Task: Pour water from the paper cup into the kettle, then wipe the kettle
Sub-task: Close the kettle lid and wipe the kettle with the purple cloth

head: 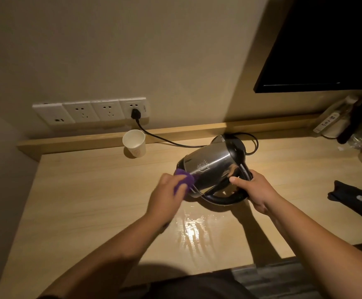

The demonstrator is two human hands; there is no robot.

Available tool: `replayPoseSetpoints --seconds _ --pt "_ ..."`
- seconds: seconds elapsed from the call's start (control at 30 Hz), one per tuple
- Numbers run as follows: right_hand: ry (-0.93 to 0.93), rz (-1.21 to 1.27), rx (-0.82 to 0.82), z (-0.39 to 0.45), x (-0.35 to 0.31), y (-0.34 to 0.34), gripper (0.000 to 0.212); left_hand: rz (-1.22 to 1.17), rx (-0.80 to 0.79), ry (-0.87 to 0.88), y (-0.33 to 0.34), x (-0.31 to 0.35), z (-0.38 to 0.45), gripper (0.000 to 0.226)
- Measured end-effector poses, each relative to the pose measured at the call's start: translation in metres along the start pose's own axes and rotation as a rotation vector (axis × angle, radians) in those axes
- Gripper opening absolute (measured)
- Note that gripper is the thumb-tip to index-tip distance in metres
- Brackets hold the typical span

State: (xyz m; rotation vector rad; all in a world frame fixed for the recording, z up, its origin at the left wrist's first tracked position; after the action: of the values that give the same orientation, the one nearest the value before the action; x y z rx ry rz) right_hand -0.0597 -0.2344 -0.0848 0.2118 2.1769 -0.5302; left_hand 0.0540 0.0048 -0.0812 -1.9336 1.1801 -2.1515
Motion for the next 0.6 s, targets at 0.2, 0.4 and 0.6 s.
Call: replayPoseSetpoints --seconds 0.2,0.4,0.6 --pt "-0.021 -0.102 -0.078 0.004 0.005 -0.008 0.031 -0.222 0.055 -0.324 -0.048 -0.044 0.065 0.033" --pt "-0.023 -0.126 -0.112 0.008 0.014 -0.014 0.031 -0.095 -0.207 -0.24 -0.016 -0.036 0.114 0.032" --pt "-0.011 -0.108 -0.167 0.015 0.022 -0.019 0.034 -0.206 -0.367 -0.227 0.024 -0.037 0.119 0.018"
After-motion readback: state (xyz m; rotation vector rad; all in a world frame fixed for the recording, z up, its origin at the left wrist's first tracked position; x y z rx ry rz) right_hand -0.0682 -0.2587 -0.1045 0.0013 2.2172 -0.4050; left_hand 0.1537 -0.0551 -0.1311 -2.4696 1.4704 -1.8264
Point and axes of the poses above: each hand's wrist, its own z-axis towards the middle knuckle, its own y-axis out of the palm, x = y × z, the point moved 9 cm from there along z, towards the middle knuckle, and after that the axes turned 9 degrees about -z, right-handed, at the moved point
